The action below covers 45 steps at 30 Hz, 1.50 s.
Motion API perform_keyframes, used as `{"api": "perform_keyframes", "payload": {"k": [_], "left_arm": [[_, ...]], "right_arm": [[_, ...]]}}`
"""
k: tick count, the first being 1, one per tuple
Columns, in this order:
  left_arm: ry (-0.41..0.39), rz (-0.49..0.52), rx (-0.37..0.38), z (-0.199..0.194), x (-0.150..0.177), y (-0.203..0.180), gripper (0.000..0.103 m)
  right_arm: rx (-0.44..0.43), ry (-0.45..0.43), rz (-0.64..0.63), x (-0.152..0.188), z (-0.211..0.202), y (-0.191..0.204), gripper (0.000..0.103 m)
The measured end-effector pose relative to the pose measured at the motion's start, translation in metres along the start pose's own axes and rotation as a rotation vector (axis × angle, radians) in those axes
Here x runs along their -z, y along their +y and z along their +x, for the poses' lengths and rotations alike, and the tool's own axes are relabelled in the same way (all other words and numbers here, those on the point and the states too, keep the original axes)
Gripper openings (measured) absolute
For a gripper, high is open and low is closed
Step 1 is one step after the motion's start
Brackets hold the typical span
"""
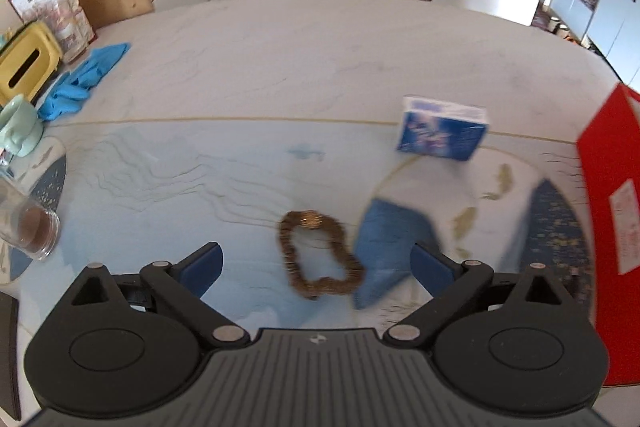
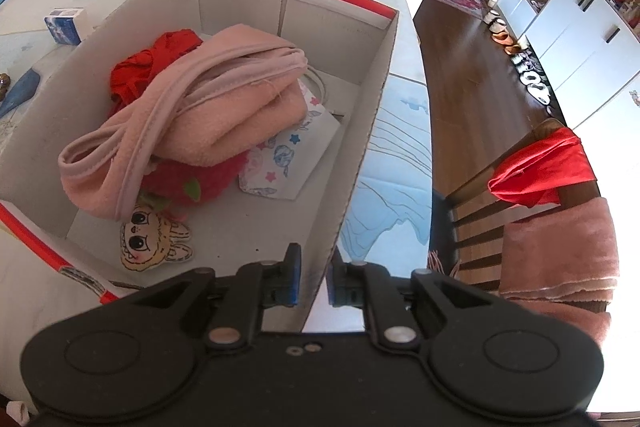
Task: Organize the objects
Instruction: 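Move the left gripper back over the brown bead string on the table, then close the left gripper on the brown bead string and lift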
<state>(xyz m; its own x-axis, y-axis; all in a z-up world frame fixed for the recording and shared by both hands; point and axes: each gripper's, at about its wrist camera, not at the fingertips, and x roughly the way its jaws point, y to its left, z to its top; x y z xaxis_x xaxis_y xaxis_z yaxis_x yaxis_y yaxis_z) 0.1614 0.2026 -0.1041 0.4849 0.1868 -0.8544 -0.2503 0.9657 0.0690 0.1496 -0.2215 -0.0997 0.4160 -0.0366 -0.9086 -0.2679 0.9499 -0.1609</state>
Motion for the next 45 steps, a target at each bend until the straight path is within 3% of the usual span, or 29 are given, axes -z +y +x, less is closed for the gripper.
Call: {"api": "perform_keyframes", "payload": {"k": [8,23,26,29,33,37,45], "left_arm": [[0.061,-0.055,-0.066,0.040,-0.001,0.031,0.101],[0.082,-0.075,-0.047,0.068,0.001,0.039,0.097],[0.070,-0.069,-0.030,0.065,-0.001,0.037,0.086],[0.063,-0.063,-0.005,0.063,-0.002,0.034,0.068],[0.069,-0.063,0.026,0.060,-0.003,0.030,0.036],[0.067,-0.036,0.033,0.055,-0.003,0.022,0.017],[0.053,0.015,0.074,0.028,-0.006,0.007,0.009]], "right_arm": [[0.021,0.011,0.010,-0.001,0.002,0.002,0.013],[0.033,0.022,0.016,-0.002,0.004,0.003,0.013],[0.033,0.023,0.015,-0.002,0.004,0.003,0.013],[0.032,0.023,0.017,-0.002,0.005,0.003,0.013],[0.032,0.023,0.016,-0.002,0.005,0.003,0.013],[0.032,0.022,0.015,-0.002,0.005,0.003,0.013],[0.029,0.018,0.011,-0.002,0.007,0.003,0.013]]}}
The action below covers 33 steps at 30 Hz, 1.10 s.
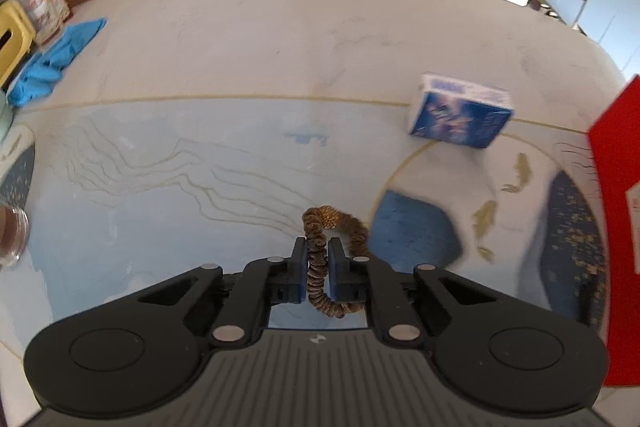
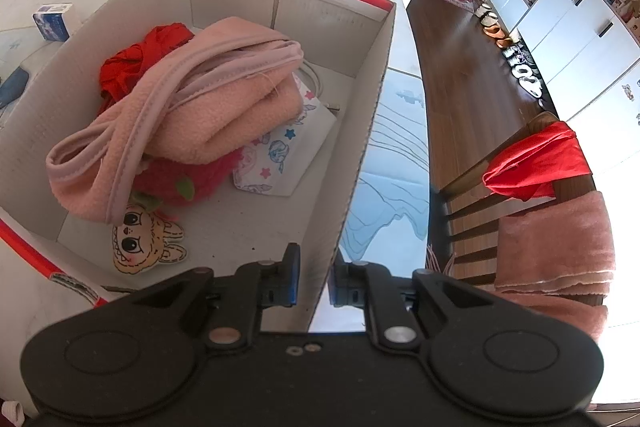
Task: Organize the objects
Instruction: 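Close the left gripper on the brown bead string and lift, then carry the bead string with the left gripper into the box and release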
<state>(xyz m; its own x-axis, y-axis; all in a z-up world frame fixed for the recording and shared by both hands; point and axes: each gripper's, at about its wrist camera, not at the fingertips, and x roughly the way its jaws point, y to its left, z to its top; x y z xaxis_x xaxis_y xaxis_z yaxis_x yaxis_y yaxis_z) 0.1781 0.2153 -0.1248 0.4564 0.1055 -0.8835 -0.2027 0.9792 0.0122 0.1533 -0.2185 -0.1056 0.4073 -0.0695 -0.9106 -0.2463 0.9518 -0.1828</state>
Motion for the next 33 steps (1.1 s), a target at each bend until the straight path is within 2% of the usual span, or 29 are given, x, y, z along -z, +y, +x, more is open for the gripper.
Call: {"api": "perform_keyframes", "payload": {"k": [10,16,24,33], "left_arm": [[-0.062,0.118,0.073,-0.052,-0.005,-0.040,0.008],[-0.104,0.180,0.156,-0.085,-0.008,-0.075,0.008],[-0.151,0.274,0.295,-0.129,-0.019,-0.133,0.008],[-0.177,0.399,0.377,-0.150,-0.029,-0.209,0.008]], "right_arm": [[-0.011,-0.009,-0.012,0.001,0.000,-0.001,0.010],[-0.025,-0.017,-0.014,0.003,-0.002,-0.003,0.008],[-0.041,-0.026,-0.027,0.004,-0.004,-0.002,0.008],[-0.060,-0.036,-0.038,0.006,-0.004,-0.005,0.008]]}}
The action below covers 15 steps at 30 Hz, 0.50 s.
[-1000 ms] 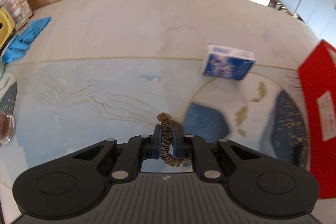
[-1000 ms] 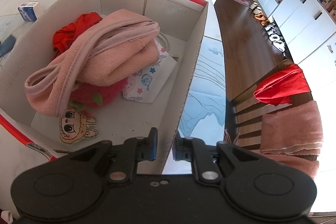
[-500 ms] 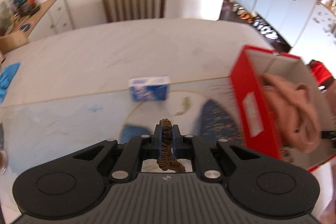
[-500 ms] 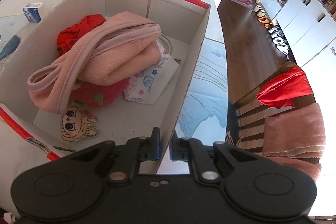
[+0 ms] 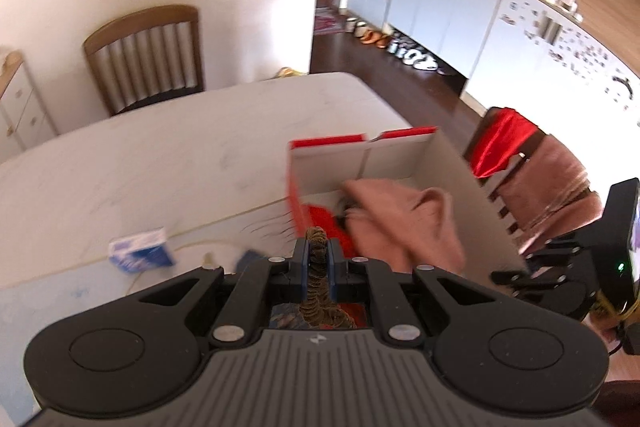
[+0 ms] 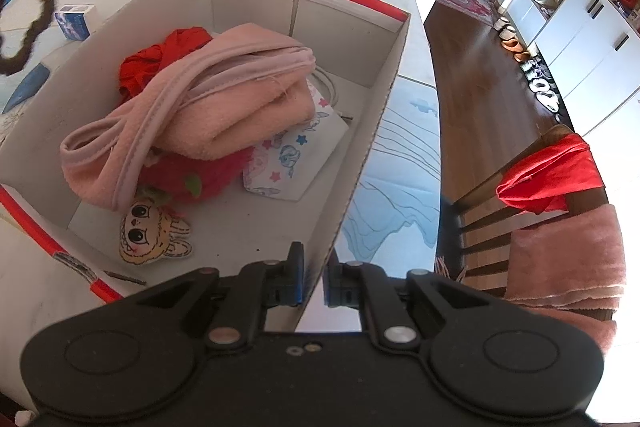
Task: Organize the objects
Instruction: 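Carry the bead string with the left gripper into the box and release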
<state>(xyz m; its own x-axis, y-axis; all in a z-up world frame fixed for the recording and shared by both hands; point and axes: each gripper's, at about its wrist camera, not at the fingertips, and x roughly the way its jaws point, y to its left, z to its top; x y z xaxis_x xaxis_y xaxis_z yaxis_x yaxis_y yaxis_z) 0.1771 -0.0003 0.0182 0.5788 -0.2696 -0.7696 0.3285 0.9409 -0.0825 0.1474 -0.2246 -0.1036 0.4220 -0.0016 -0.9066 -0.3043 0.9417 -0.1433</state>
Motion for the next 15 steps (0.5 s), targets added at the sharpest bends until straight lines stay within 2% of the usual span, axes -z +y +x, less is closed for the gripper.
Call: {"api": "perform_keyframes", "payload": {"k": [6,8,15], "left_arm": [[-0.007,0.069,-0.006,0.029,-0.019,-0.036,0.008],[-0.005,0.107,-0.045,0.042,-0.021,-0.046,0.008],[0.050,0.176,-0.114,0.085,-0.020,-0.063,0.008]], "right_arm": [[-0.015,-0.005,-0.004,0.001,0.000,-0.002,0.009],[-0.021,-0.007,-0.002,0.001,0.000,-0.003,0.009],[-0.034,-0.010,-0.006,0.002,0.000,-0.005,0.010]]}}
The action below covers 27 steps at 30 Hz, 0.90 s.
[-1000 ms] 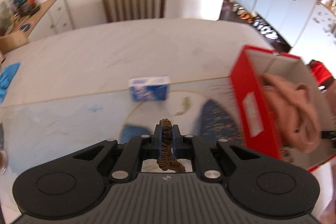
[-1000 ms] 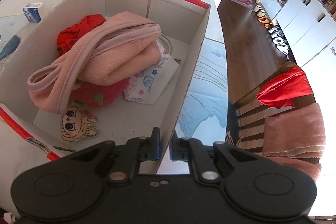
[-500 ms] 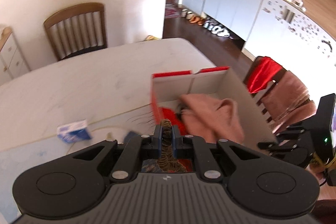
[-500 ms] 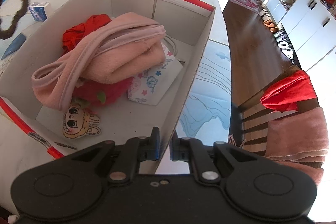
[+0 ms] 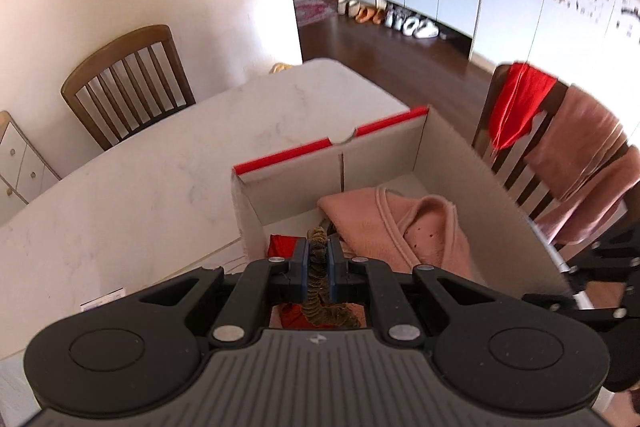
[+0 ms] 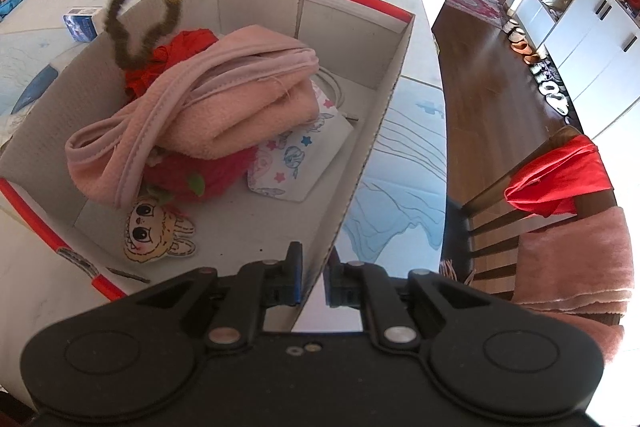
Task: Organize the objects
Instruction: 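Carry the bead string with the left gripper into the box and release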
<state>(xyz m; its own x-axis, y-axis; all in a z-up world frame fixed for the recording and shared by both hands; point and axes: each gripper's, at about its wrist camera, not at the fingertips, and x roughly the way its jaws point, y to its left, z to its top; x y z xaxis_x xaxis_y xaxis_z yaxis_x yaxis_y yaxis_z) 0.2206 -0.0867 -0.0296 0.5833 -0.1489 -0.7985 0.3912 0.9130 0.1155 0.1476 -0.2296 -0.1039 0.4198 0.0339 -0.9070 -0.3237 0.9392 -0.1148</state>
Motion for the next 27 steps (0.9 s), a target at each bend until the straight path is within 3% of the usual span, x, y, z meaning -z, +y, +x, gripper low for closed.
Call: {"api": "perform_keyframes", "payload": {"k": [12,20,27], "left_arm": [[0.091,-0.026,0.008,0.042,0.009,-0.012,0.008],[0.109,-0.030,0.021,0.042,0.017,-0.017,0.009],[0.094,-0.038,0.032,0.032,0.019,-0.017,0.019]], "right_arm": [[-0.012,-0.002,-0.005,0.000,-0.001,-0.001,0.010],[-0.012,-0.003,-0.006,0.001,-0.001,-0.001,0.011],[-0.010,-0.002,-0.013,0.001,0.000,0.000,0.011]]}}
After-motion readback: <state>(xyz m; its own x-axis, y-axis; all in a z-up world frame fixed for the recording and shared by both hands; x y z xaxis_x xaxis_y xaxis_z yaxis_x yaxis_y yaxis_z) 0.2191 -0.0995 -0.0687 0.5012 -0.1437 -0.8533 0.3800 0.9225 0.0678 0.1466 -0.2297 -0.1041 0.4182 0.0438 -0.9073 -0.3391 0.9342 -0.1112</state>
